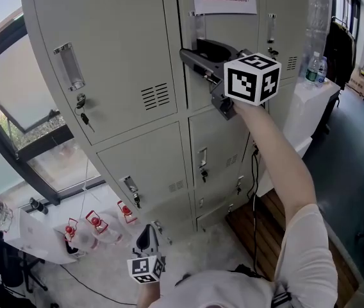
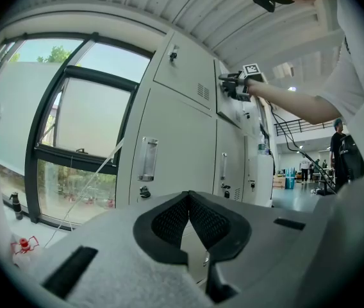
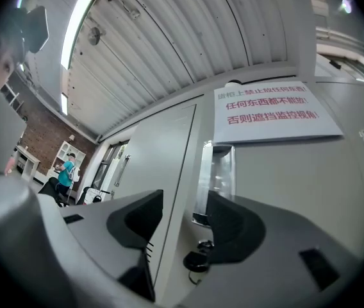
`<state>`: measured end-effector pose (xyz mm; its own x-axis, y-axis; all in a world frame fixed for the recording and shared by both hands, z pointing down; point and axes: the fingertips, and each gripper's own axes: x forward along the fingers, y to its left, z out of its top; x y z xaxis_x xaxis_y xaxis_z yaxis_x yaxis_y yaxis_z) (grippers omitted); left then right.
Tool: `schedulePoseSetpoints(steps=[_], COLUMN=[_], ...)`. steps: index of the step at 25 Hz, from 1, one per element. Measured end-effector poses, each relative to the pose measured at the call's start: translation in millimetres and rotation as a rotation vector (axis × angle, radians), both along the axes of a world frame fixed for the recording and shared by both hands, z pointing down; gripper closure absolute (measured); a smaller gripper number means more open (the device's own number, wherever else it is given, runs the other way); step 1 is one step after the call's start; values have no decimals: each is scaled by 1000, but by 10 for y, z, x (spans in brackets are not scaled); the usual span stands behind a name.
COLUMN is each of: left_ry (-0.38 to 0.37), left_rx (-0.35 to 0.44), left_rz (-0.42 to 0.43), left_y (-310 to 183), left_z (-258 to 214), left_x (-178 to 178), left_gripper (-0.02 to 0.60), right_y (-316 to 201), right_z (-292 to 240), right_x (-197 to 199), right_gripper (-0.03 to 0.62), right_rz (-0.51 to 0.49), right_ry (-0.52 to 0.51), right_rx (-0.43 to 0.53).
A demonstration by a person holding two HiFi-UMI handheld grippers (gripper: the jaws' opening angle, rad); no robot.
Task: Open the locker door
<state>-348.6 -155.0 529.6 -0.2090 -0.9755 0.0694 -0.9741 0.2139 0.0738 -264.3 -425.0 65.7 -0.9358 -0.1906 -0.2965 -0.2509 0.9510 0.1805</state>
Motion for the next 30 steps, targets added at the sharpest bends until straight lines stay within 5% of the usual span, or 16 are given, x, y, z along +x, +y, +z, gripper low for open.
schedulePoseSetpoints(steps=[13, 30], left_ry=[-11, -25], left_rx=[-4, -6], left_rz=[124, 380], left_y=[-271, -865], left_z=[-11, -50], left_x=[362, 1214], left_gripper=[579, 579], right_y=[360, 296], right_z=[34, 44], right_x=[791, 2226], right_gripper=[399, 407], right_rz=[46, 327], right_ry=[14, 59], right_rx=[59, 126])
